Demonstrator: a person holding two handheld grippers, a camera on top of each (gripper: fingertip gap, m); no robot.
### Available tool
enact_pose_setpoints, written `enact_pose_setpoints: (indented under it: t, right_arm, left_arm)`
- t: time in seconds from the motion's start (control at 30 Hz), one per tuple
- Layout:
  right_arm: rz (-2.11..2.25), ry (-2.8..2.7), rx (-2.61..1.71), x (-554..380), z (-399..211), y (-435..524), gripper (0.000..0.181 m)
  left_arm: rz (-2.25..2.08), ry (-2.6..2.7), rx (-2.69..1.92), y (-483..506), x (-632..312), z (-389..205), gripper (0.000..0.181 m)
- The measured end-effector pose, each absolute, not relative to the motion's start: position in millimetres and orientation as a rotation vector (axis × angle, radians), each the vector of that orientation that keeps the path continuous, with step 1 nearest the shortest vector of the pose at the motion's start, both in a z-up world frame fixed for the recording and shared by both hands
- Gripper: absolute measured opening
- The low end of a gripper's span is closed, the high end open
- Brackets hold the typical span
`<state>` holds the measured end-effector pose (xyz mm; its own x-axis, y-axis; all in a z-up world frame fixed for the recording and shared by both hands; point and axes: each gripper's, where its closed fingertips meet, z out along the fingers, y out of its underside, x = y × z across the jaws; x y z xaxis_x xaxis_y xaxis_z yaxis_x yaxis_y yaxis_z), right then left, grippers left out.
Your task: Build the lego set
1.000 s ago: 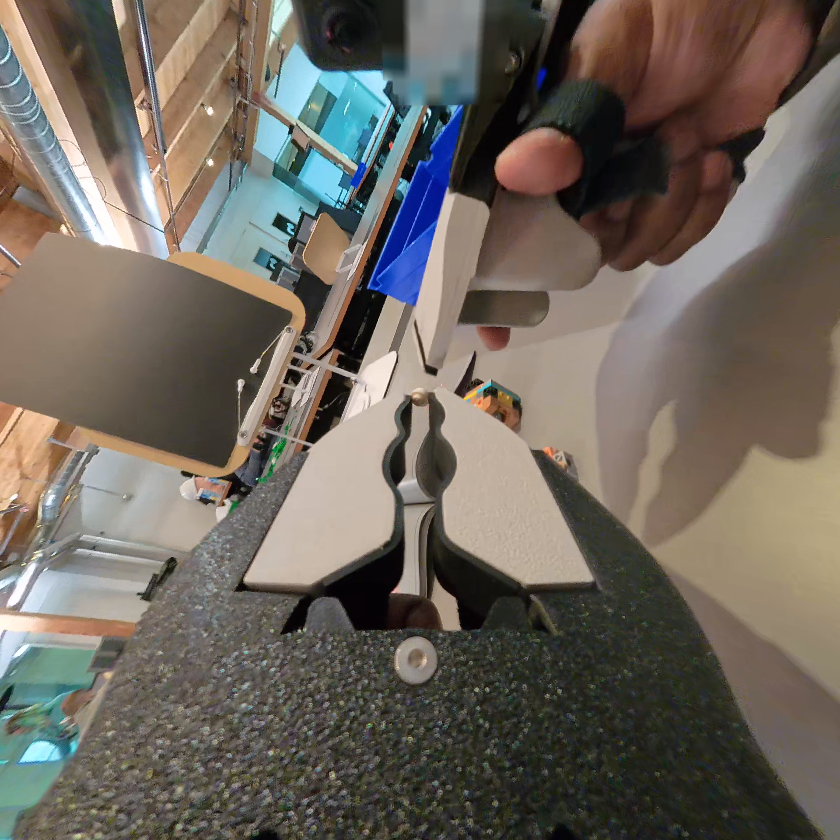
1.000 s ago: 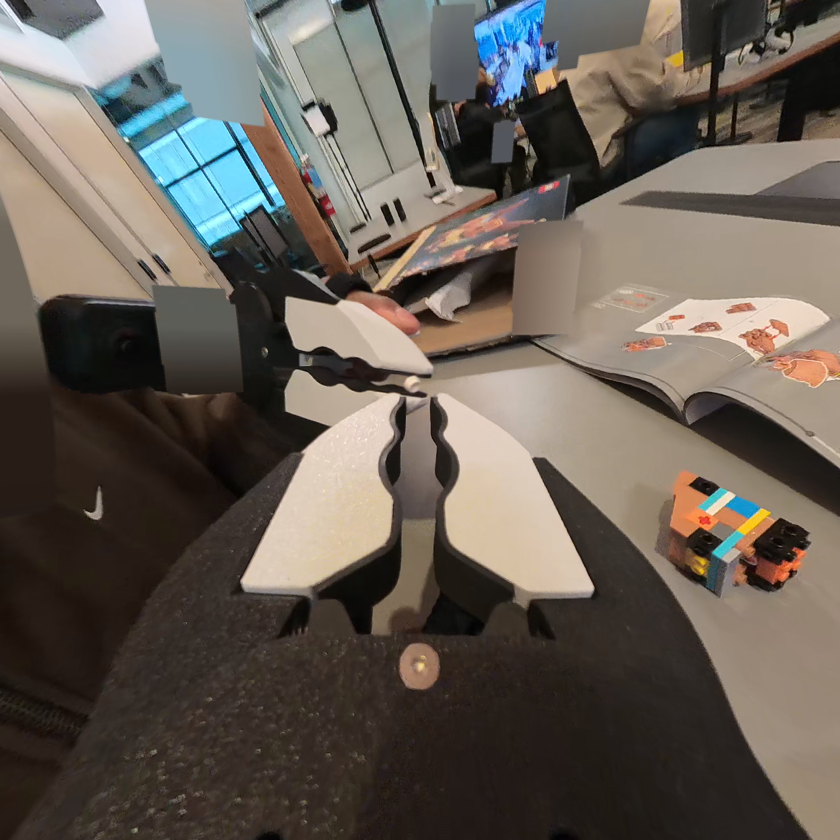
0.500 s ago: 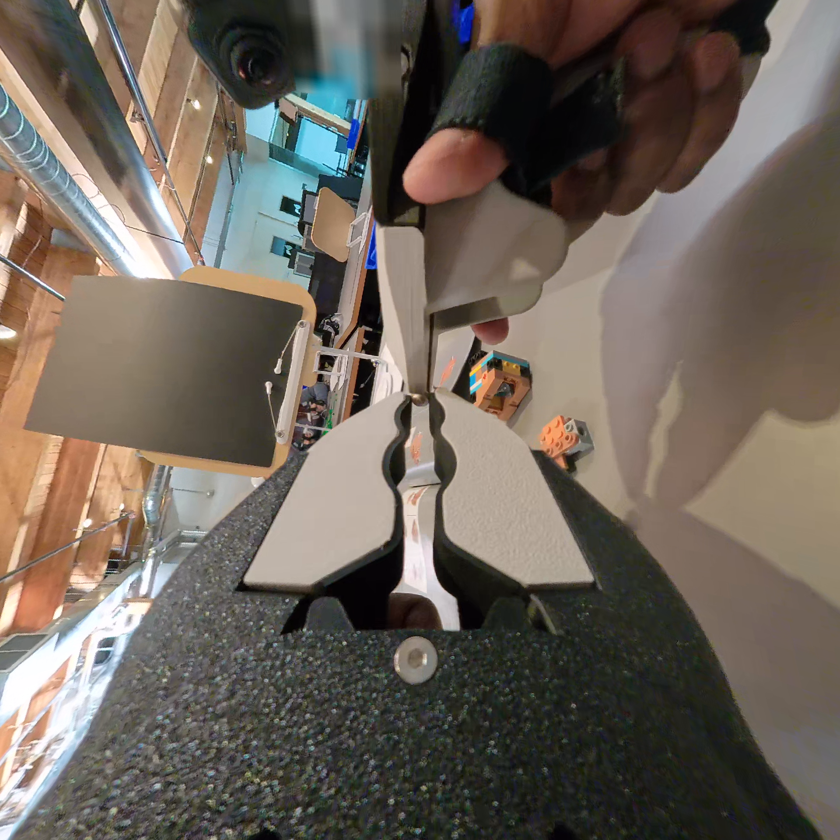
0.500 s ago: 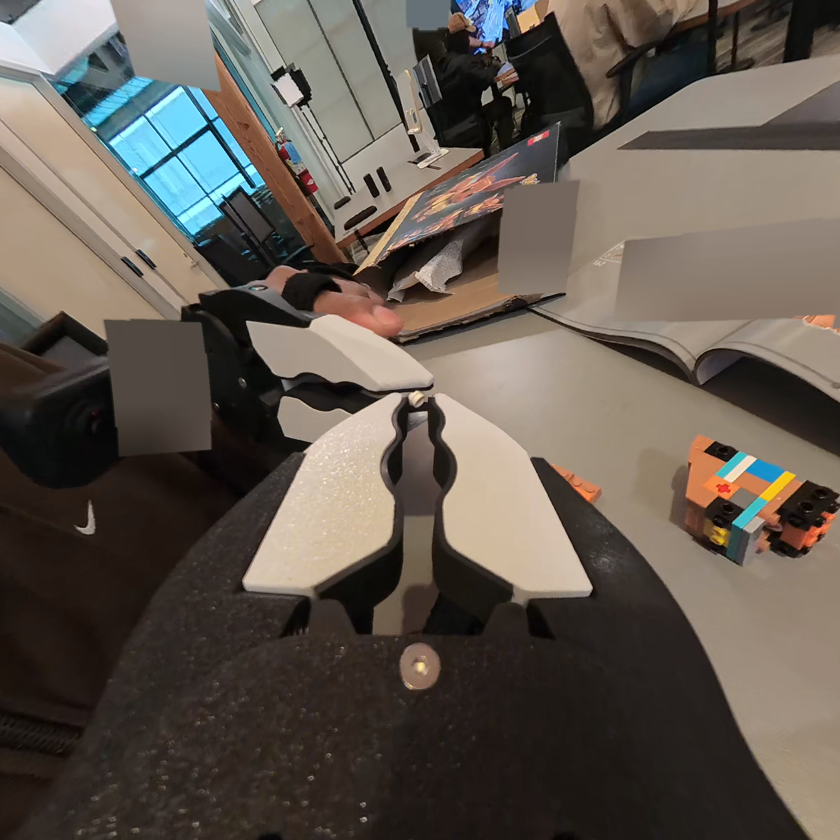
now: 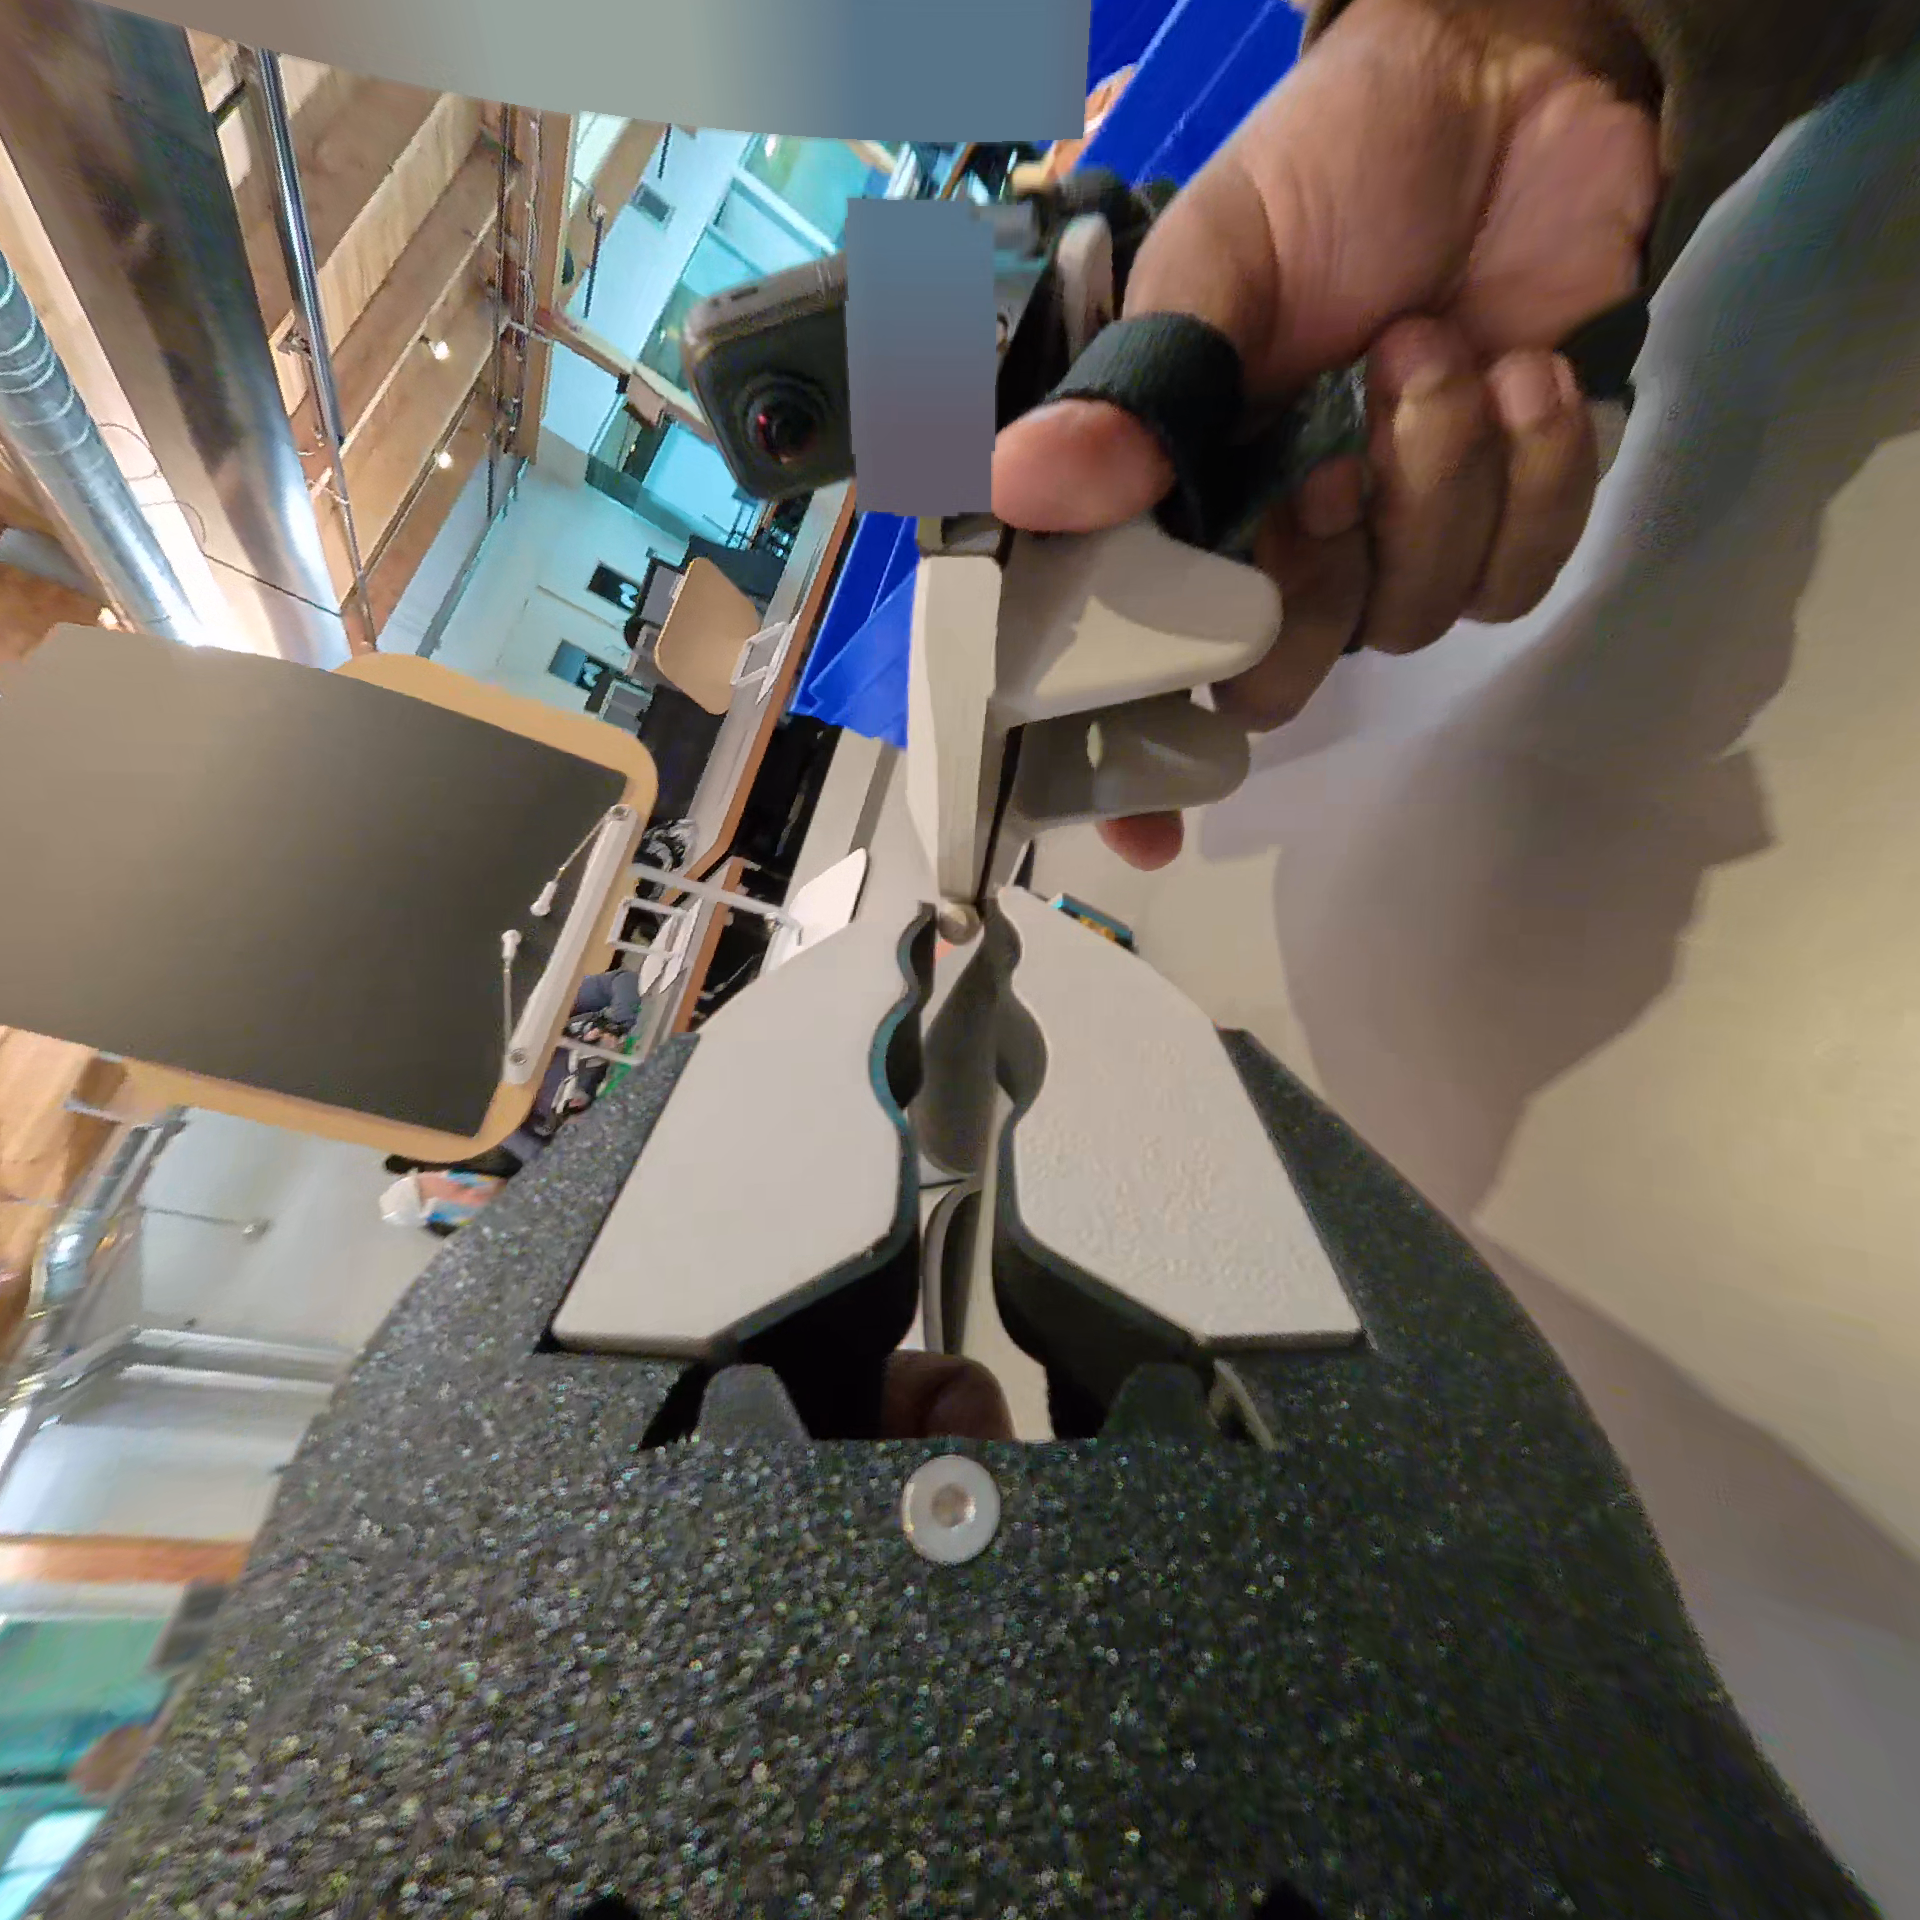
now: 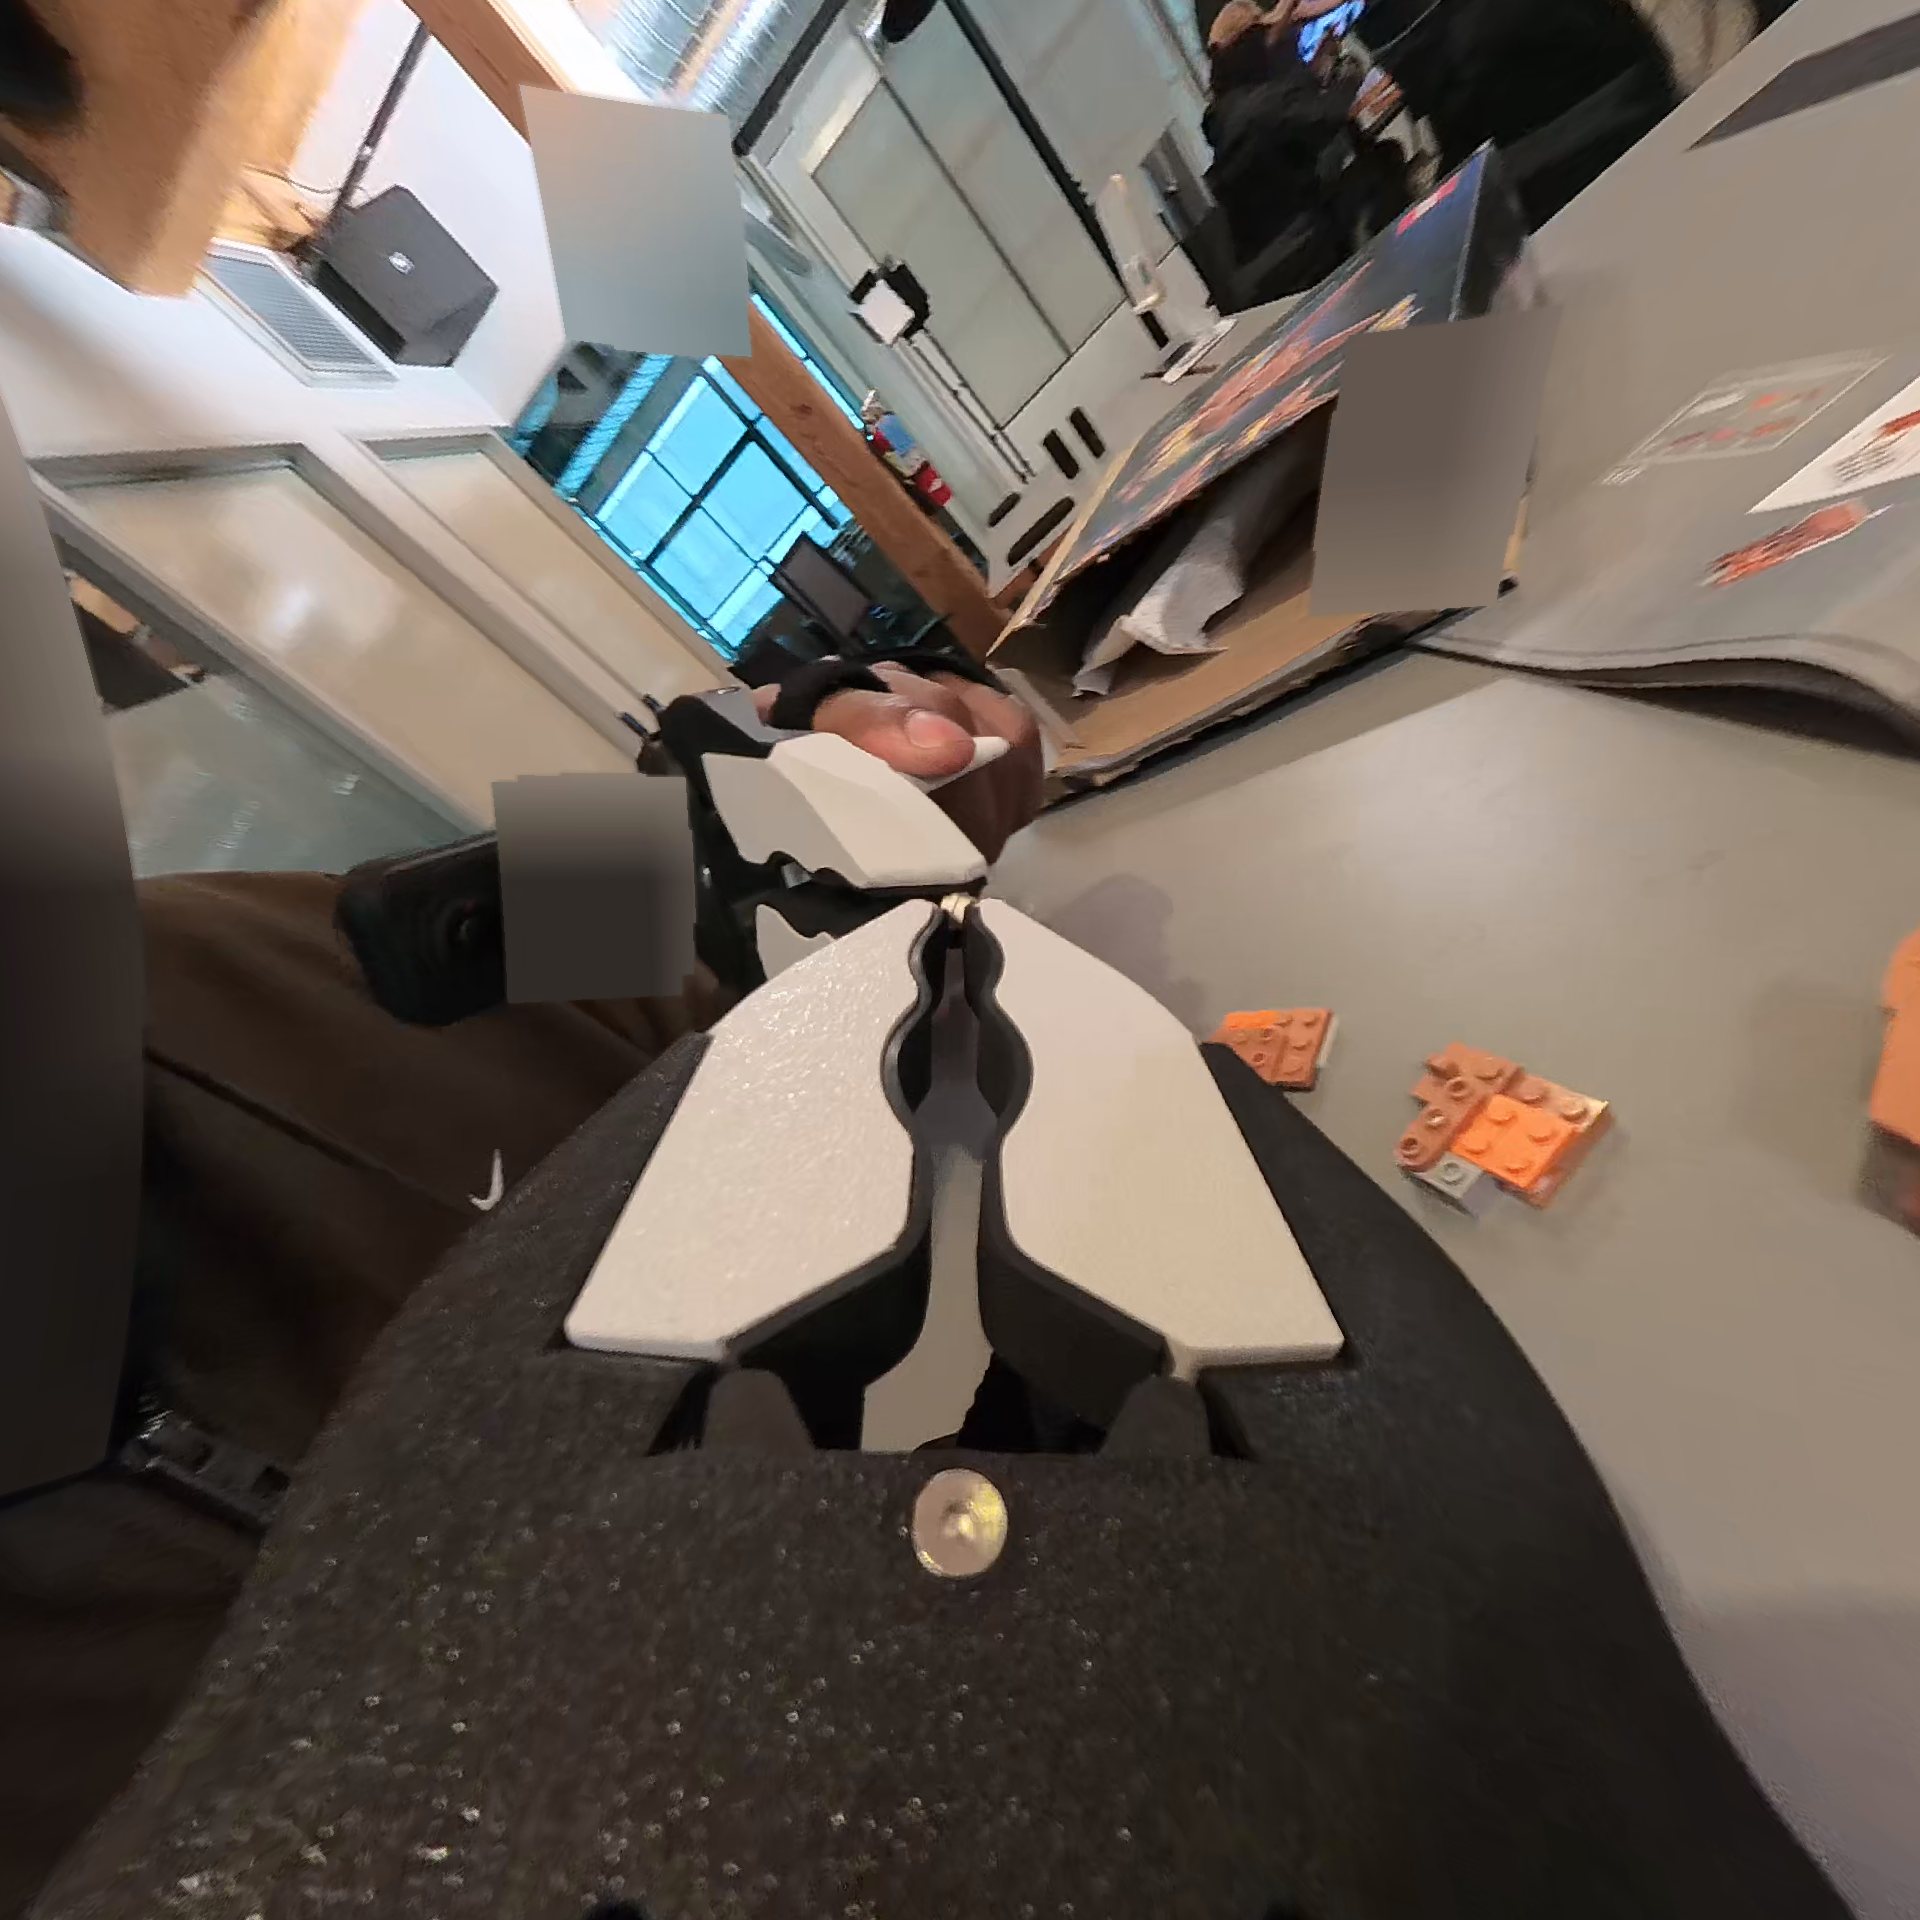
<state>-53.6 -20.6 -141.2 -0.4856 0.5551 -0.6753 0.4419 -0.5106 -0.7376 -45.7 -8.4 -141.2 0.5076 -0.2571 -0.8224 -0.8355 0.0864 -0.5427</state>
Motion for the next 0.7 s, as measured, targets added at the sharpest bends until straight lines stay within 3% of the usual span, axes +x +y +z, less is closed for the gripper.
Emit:
enact_pose_setpoints:
  t: [0.53,0.7]
  right_arm:
    - [2.395,-1.453,-1.551,-49,-135,-24,0.000]
    - [2.312,-1.491,-1.568,-48,-143,-22,0.000]
  left_arm:
    - [0.086,0.807,-1.508,-18,-43,-138,0.010]
    - [0.112,0.806,-1.644,-18,-57,-163,0.009]
